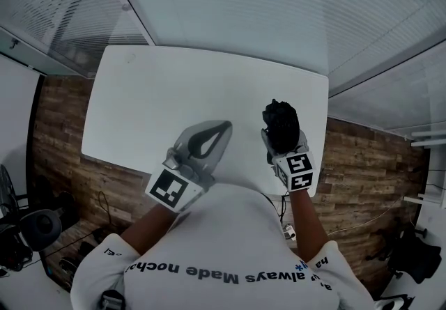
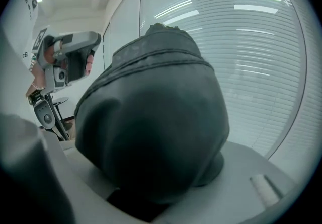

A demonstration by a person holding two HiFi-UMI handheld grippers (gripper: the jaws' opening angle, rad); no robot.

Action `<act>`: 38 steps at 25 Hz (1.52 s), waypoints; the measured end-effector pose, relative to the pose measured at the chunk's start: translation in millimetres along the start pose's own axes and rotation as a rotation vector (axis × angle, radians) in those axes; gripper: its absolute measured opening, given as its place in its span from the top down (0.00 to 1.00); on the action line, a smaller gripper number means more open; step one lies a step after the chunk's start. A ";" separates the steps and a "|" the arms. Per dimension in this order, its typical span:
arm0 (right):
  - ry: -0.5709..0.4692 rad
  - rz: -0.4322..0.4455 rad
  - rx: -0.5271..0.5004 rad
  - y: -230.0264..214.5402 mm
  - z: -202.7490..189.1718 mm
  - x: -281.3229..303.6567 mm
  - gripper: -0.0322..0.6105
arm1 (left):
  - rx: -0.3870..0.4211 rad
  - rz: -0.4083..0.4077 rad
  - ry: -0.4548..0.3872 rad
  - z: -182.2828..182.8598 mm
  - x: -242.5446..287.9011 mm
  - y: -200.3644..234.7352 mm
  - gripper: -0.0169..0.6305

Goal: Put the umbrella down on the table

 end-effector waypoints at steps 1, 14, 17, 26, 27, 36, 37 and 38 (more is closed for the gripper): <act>0.016 0.004 -0.004 -2.5 -3.4 2.6 0.58 | -0.001 0.000 -0.001 1.4 1.4 -1.9 0.97; 0.235 0.028 -0.052 -21.8 -57.7 63.8 0.58 | -0.013 -0.004 0.010 -2.3 7.6 -1.7 0.97; 0.296 0.029 -0.055 -27.1 -75.9 80.2 0.58 | -0.014 -0.006 0.012 -3.6 7.0 -1.4 0.97; 0.457 0.051 -0.052 -37.9 -113.5 114.9 0.58 | -0.016 0.001 0.022 -6.0 6.5 1.5 0.97; 0.470 0.052 -0.052 -38.5 -116.1 117.7 0.58 | -0.017 0.002 0.025 -6.2 5.9 1.6 0.97; 0.568 0.058 -0.036 -40.8 -136.0 137.9 0.58 | -0.021 0.013 0.025 -7.5 0.3 6.0 0.97; 0.574 0.059 -0.035 -41.1 -137.3 140.3 0.58 | -0.021 0.013 0.026 -7.8 0.0 7.6 0.97; 0.579 0.059 -0.036 -41.9 -138.8 143.1 0.58 | -0.021 0.014 0.025 -8.3 -0.1 9.1 0.97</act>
Point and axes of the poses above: the fingertips, and each gripper's own axes: x forward along the fingers, y to its left, z out of its top, the point moved 9 cm from there along -x, backward along the fingers, and after that the axes turned 5 degrees about x, right-handed, at the moved point
